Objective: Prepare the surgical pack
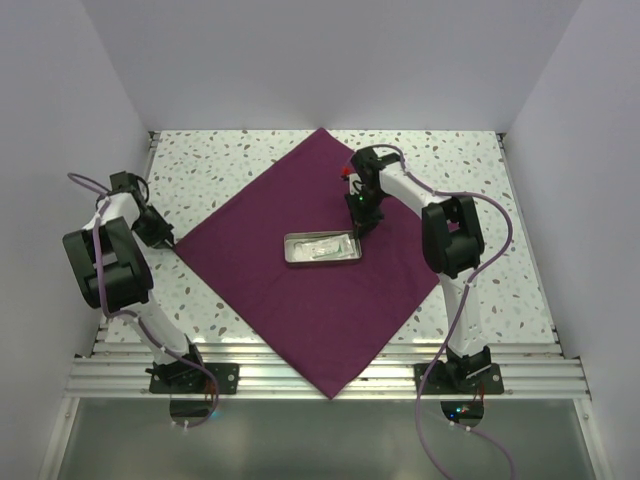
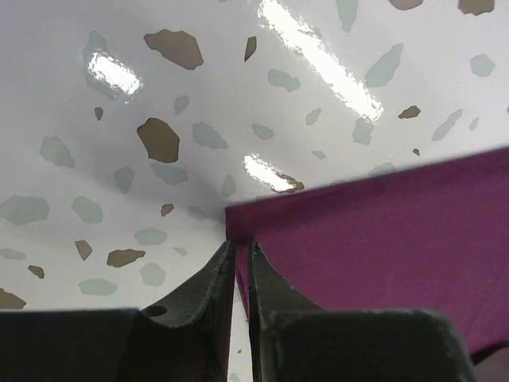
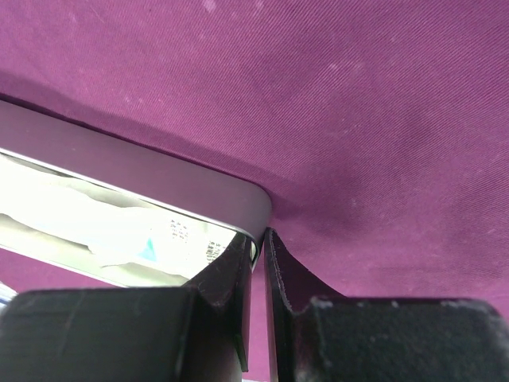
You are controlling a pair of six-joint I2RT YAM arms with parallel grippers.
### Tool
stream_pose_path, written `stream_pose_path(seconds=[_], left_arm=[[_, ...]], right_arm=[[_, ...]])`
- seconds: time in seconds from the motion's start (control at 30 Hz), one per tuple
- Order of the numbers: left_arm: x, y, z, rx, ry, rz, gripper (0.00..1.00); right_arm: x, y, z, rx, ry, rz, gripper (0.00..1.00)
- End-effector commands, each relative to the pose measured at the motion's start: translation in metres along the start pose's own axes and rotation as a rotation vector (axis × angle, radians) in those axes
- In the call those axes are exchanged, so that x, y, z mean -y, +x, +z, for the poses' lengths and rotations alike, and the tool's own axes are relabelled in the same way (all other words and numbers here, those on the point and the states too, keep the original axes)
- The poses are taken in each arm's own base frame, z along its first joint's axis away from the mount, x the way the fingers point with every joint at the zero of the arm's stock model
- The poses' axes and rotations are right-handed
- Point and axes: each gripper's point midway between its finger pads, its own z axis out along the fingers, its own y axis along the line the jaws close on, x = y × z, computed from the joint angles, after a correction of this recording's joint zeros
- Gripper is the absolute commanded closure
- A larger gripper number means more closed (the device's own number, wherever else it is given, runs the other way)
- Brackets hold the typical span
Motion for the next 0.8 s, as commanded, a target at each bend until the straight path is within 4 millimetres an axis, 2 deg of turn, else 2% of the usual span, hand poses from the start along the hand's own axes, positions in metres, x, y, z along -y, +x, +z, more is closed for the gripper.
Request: stream_pose_path(seconds=[0.0, 0.17, 0.33, 0.5, 0.6, 0.77], left_arm=[[-0.003, -0.003, 0.013, 0.001, 0.009, -0.016, 0.85], [-0.010, 0.003, 0.022, -0.031, -0.017, -0.019, 0.86], [-0.012, -0.002, 0.016, -0.009, -0.019, -0.016, 0.86], [-0.004, -0.005, 0.004, 0.018, 0.022, -0.024, 0.76], [0.000, -0.008, -0.004, 0.043, 0.044, -0.025, 0.74], [0.003, -0.005, -0.006, 0.033, 0.062, -0.029, 0.73]], right_arm=[[-0.002, 0.015, 0.001, -0.064, 0.018, -0.020, 0.93], [-0.002, 0.015, 0.000, -0.067, 0.020, -0.023, 0.92], [-0.005, 0.016, -0.001, -0.071, 0.015, -0.022, 0.90], [-0.008, 0.019, -0.001, -0.079, 0.008, -0.017, 0.83], [-0.012, 0.016, -0.003, -0.069, -0.007, -0.013, 0.80], [-0.017, 0.014, -0.002, -0.068, -0.016, 0.014, 0.77]])
